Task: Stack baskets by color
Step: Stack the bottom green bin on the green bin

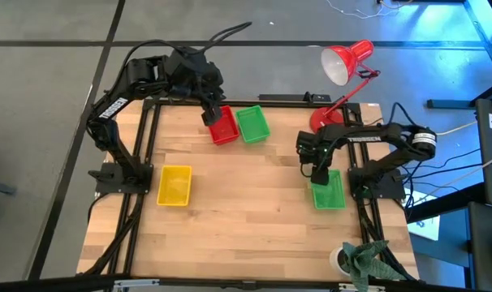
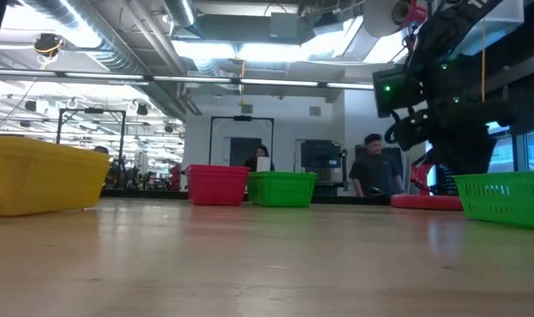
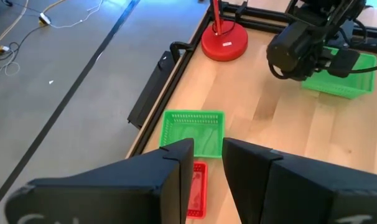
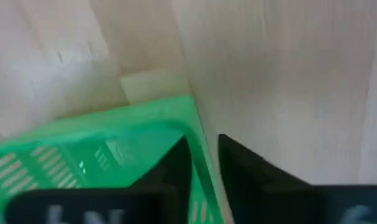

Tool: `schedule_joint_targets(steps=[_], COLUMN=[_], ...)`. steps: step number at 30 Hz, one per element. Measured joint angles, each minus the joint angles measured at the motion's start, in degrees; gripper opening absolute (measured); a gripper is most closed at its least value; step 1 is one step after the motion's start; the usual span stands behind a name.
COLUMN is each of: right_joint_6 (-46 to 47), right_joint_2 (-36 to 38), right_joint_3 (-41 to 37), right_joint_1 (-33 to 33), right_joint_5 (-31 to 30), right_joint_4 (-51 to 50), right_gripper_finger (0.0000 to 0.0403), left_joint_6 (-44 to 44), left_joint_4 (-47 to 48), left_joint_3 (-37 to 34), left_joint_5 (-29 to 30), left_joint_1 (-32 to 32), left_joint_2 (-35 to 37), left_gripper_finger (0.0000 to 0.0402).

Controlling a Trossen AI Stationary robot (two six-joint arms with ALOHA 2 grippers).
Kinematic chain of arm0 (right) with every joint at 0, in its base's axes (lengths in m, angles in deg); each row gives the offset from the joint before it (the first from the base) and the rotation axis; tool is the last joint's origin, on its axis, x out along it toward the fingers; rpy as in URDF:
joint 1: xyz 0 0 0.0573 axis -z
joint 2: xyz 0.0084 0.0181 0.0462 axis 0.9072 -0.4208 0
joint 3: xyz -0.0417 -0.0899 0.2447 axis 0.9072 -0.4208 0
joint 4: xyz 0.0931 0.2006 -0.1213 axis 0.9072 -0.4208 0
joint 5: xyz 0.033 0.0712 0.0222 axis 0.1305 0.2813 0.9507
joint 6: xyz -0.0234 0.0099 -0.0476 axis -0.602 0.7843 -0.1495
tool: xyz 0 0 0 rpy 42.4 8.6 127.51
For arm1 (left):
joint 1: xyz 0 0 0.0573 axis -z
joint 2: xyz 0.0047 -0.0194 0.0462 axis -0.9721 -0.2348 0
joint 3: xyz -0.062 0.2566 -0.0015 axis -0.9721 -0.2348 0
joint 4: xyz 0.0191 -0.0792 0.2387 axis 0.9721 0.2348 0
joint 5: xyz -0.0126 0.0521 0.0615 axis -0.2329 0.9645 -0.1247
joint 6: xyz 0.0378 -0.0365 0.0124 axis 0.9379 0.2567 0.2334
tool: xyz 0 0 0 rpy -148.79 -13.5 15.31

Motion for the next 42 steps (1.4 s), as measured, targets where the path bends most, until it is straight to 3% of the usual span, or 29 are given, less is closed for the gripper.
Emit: schedule_joint_targets(steps=[4,11,20,25,34,42], right_joint_6=[1.63,2.78,-3.46,-10.82,-23.96,-31.86], right_joint_2=[-0.52,-0.49,-2.56,-9.96,-25.2,-35.21], right_joint_3=[0.97,11.05,30.2,41.88,64.15,76.67], right_joint_1=[-0.04,-0.04,-0.05,0.17,3.04,7.93], right_joint_5=[3.34,3.16,-6.64,-12.72,-14.54,-14.13], right_joint_4=[2.37,0.6,-0.33,-0.44,-2.94,-3.49], right_gripper_finger=[0.0013,0.0005,0.0003,0.0002,0.0001,0.0001], left_joint_6=[-0.02,-0.04,-0.04,-0.04,-0.06,-0.09], left_joint_4=[0.48,1.5,1.82,2.49,2.81,4.02], left_joint_3=[0.0,0.0,0.0,0.0,0.0,0.0], left_joint_5=[0.0,0.02,-0.22,-0.22,-0.24,-0.28], left_joint_1=[0.0,0.02,-0.15,-0.17,-0.17,-0.2], left_joint_2=[0.0,0.0,0.0,0.0,0.0,0.0], left_gripper_finger=[0.0077,0.0077,0.0077,0.0077,0.0077,0.0077])
